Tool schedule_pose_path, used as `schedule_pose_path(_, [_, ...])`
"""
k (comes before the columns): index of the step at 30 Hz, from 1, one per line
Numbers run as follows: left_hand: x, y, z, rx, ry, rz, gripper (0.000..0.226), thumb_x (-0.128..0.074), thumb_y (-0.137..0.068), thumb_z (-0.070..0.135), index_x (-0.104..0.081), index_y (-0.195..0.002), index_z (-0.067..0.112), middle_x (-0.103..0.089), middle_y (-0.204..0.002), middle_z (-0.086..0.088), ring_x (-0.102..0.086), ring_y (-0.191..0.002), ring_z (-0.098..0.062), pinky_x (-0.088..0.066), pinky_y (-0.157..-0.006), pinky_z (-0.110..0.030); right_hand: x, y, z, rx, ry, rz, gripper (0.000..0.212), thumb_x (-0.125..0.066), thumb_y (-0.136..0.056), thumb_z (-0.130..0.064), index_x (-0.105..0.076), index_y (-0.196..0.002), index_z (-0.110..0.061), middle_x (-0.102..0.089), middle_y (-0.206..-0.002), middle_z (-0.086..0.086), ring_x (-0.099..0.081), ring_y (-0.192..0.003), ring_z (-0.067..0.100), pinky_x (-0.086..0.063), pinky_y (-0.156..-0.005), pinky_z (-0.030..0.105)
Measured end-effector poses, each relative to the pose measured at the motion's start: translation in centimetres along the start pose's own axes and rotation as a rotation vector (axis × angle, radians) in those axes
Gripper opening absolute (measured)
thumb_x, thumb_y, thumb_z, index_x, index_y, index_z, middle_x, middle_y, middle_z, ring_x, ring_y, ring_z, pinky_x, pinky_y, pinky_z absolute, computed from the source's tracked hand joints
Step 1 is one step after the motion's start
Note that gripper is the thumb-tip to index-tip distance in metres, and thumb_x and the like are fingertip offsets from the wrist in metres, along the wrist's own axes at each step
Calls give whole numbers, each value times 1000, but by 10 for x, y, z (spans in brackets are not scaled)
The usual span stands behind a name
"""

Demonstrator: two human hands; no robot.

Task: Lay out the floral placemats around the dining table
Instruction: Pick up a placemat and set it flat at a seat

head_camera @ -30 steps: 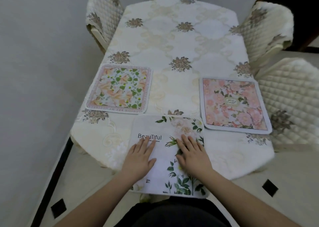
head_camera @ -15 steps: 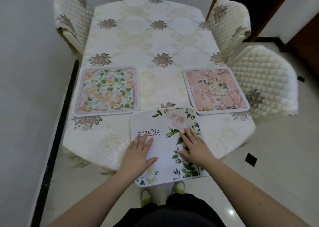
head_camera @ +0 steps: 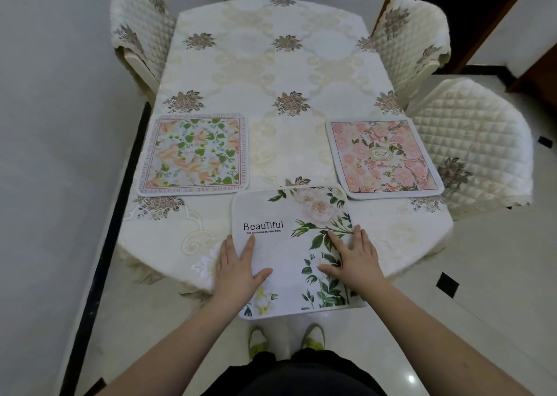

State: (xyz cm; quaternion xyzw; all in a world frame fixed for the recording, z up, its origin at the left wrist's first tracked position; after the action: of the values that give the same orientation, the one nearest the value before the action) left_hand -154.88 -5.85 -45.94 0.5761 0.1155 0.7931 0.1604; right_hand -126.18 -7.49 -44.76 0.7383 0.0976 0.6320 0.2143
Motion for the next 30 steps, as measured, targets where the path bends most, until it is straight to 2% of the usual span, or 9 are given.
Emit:
schedule_pose_path(8, [6, 5, 8, -6, 7, 43, 85, -52, -92, 60, -6, -157, 31, 16, -163, -15, 11, -151, -31, -5, -121, -42, 8, 2, -7, -55, -14, -24, 101, -47, -77, -84, 1, -155, -42, 0, -160, 29, 1, -149, 42, -4, -119, 51])
schedule_pose_path(15, [15, 14, 16, -49, 120, 125, 72, -48, -99, 23, -6, -158, 30, 14, -164, -9, 3, -153, -26, -15, -121, -35, 9, 10, -14, -42, -7, 3, 95, -47, -84, -74, 1, -156, -36, 5, -161, 27, 6, -150, 39, 1, -120, 49])
schedule_pose_path(18, [20, 14, 17, -99, 219, 143, 69, -45, -100, 19, -9, -158, 30, 13, -165, -5, -8, -152, -23, -28, -116, -33, 14, 12, -12, -40, -24, 19, 94, -44, -84, -77, -2, -157, -33, 3, -162, 24, 5, -151, 36, 3, -120, 47])
schedule_pose_path(20, [26, 15, 19, -124, 329, 141, 67, -44, -101, 16, -12, -157, 33, 11, -165, 2, -20, -148, -18, -44, -99, -30, 20, 13, -13, -49, -36, 34, 92, -42, -86, -76, -5, -157, -30, -1, -163, 22, 2, -151, 34, 1, -121, 45])
schedule_pose_path(22, [32, 15, 17, -128, 444, 140, 69, -43, -100, 12, -13, -156, 37, 6, -166, 9, -33, -138, -11, -49, -85, -28, 27, 16, -17, -51, -88, 80, 87, -45, -89, -70, -10, -157, -26, -7, -164, 17, -5, -152, 30, -6, -121, 43])
schedule_pose_path(24, [39, 12, 14, -98, 553, 133, 71, -44, -99, 8, -12, -157, 34, -9, -164, 10, -36, -136, -8, -45, -93, -24, 36, 21, -21, -37, -269, 173, 80, -54, -92, -56, -18, -155, -22, -17, -162, 11, -20, -148, 26, -22, -117, 39])
schedule_pose_path(26, [45, 8, 11, -15, 665, 105, 77, -46, -99, 7, -3, -158, 31, -33, -153, 12, -48, -129, -16, -41, -94, -22, 43, 25, -20, -39, -541, 265, 75, -63, -92, -40, -24, -153, -19, -25, -156, 3, -36, -139, 20, -37, -105, 32])
schedule_pose_path(28, [49, 4, 9, 72, 719, 69, 83, -48, -99, 8, 7, -157, 30, -53, -138, 6, -61, -105, -19, -43, -82, -22, 49, 26, -16, -104, -748, 295, 75, -66, -91, -31, -25, -153, -21, -35, -149, 0, -50, -123, 16, -45, -96, 30])
schedule_pose_path(30, [52, 1, 8, 111, 724, 58, 81, -49, -100, 11, 5, -158, 25, -59, -137, -5, -63, -105, -23, -42, -81, -22, 51, 24, -10, -207, -895, 234, 75, -66, -92, -27, -23, -154, -23, -48, -142, 0, -60, -98, 10, -53, -75, 28])
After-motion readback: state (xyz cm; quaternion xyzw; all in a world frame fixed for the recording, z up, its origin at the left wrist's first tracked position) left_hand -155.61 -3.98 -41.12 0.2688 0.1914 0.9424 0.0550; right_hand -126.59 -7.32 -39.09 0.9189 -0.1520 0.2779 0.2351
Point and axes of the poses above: each hand's wrist, its own y-axis away from the middle knuckle, its own x-axis out of the back of the hand, z = x × y, the point moved 2 cm from there along -y, towards the middle knuckle
